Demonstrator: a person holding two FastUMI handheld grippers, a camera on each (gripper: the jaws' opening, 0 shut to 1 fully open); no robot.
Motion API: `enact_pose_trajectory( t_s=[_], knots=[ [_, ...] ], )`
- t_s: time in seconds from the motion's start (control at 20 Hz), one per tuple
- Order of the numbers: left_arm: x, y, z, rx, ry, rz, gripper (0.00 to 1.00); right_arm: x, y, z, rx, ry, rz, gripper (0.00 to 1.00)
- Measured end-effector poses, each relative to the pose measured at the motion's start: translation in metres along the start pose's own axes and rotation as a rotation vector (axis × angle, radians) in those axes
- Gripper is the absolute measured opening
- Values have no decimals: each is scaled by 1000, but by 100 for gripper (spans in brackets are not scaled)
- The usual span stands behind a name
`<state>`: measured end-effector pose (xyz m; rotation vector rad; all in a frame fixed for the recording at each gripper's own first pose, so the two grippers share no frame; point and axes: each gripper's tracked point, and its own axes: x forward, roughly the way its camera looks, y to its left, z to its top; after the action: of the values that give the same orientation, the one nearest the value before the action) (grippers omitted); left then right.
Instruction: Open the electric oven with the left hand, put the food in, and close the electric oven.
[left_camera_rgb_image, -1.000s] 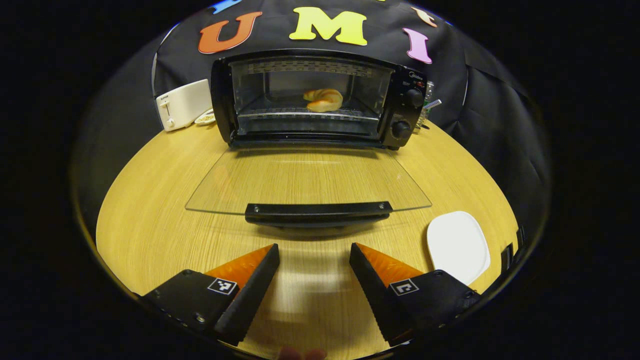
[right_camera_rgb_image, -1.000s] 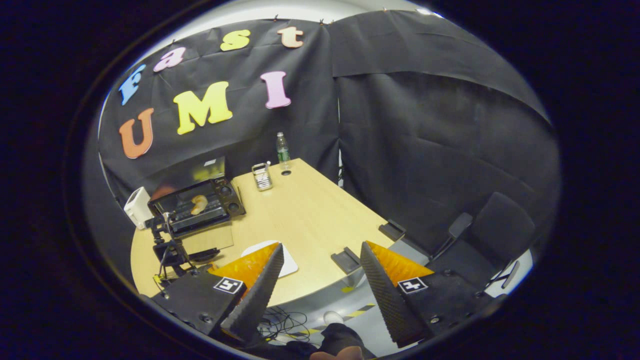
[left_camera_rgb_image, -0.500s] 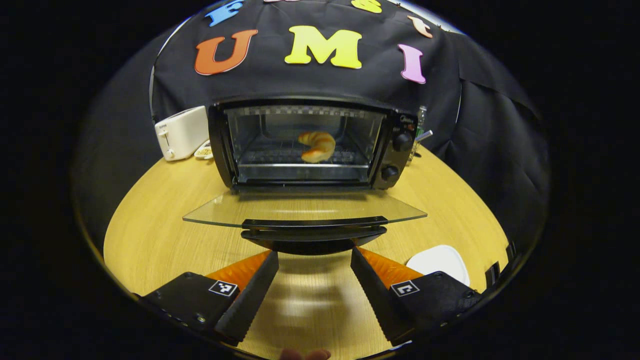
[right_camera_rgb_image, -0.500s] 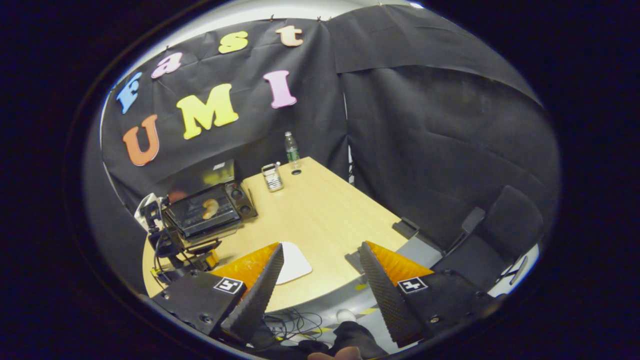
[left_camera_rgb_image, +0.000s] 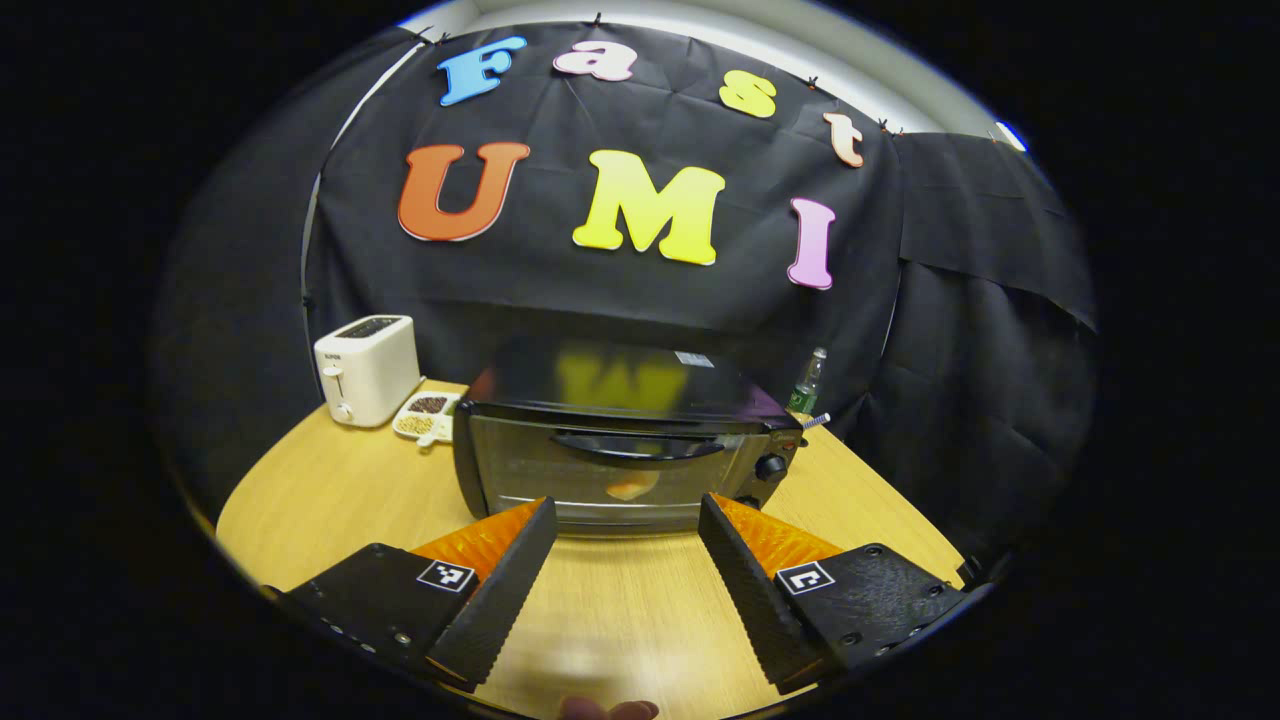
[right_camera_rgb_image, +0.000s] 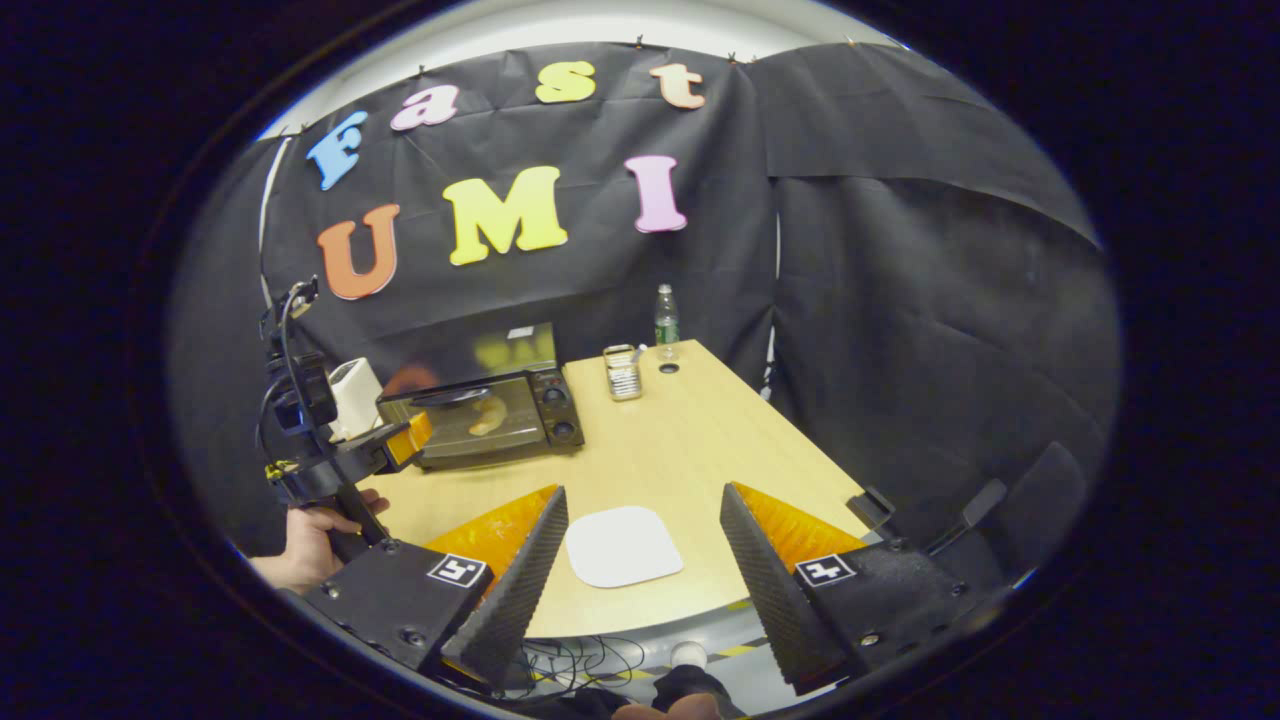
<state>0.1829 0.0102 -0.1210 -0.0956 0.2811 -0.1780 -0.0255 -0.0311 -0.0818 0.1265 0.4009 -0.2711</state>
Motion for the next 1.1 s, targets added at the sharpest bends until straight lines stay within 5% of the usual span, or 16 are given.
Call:
enact_pose_trajectory(
  t_s=[0.3, 0.55, 1.1],
  knots=[
    [-71, 37, 26, 20, -94, 34, 94, 9, 12, 14, -121, -53, 0, 98],
    [-154, 49, 60, 20, -165, 88, 94, 5, 37, 39, -112, -157, 104, 98],
    [-290, -48, 87, -35, -293, 140, 94, -84, 30, 47, -213, -328, 302, 98]
  ],
)
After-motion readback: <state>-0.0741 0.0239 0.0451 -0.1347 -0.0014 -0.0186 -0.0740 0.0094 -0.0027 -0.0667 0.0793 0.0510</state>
